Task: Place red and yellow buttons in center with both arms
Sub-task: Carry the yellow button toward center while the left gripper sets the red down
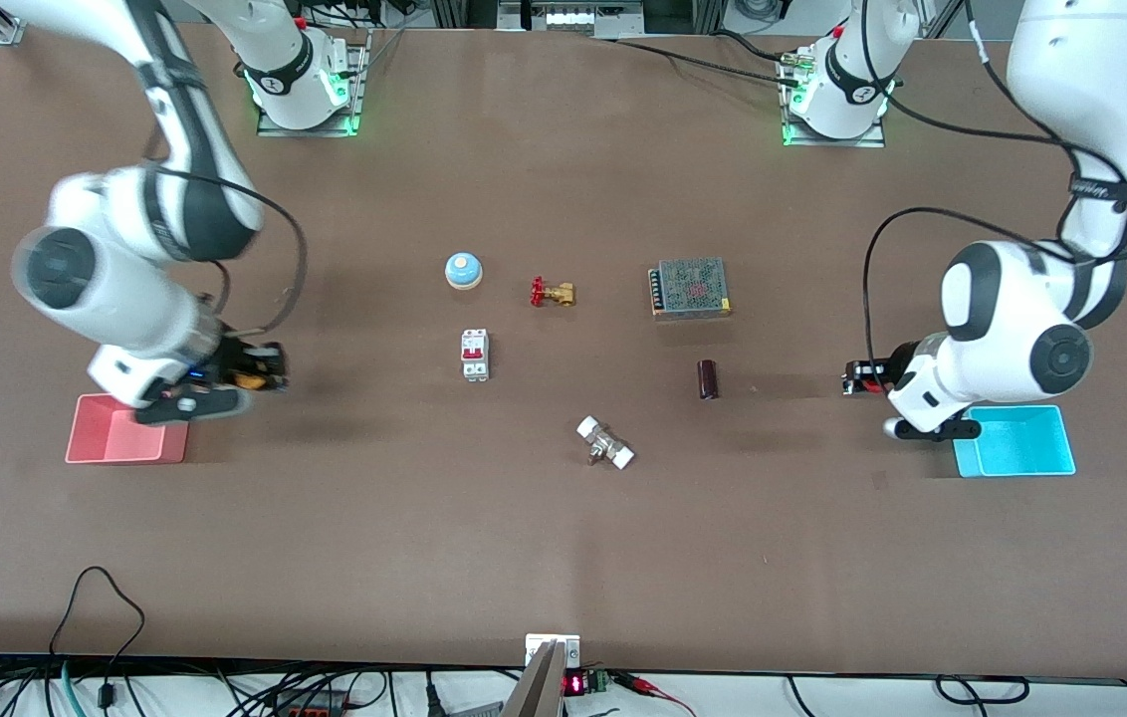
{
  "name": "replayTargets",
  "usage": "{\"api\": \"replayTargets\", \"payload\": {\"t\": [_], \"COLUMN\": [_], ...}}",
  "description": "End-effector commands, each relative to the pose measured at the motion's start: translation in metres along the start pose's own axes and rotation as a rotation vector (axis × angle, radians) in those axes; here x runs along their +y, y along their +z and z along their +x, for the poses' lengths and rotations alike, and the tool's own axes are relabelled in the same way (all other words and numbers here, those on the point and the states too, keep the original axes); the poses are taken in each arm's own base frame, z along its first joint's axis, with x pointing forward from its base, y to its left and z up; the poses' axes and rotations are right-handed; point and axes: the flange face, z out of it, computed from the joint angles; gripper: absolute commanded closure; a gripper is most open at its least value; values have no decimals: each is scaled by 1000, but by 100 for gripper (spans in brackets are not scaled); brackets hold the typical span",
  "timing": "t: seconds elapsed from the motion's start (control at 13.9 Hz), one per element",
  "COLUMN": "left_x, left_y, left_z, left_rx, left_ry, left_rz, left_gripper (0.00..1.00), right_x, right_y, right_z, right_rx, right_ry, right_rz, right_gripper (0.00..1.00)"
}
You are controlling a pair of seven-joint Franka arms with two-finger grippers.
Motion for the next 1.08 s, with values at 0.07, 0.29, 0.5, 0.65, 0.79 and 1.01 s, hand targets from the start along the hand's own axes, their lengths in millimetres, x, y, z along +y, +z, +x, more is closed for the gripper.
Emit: {"api": "replayTargets", "payload": {"t": [0.07, 0.29, 0.5, 0.65, 0.79, 1.01], "left_x": [0, 9, 18, 22, 18, -14], "left_y": [26, 32, -24, -80, -128, -194], "left_z": [5, 2, -1, -7, -7, -5], "left_rx": [59, 80, 168, 258, 287, 285], "left_ry": [1, 16, 31, 42, 38, 3], "left_rz": [-9, -3, -7, -8, -6, 31], "left_gripper": [81, 60, 0, 0, 0, 0], "right_x": [-9, -19, -21, -29, -38, -53], "right_y": [42, 64, 78, 86, 95, 104], "right_z": [-9, -16, -19, -20, -22, -24], "right_rx": [-6, -6, -14, -9, -1, 0], "right_ry": [20, 2, 9, 5, 11, 15], "right_rz": [0, -1, 0, -1, 0, -3], "right_gripper": [76, 76, 76, 76, 76, 76]}}
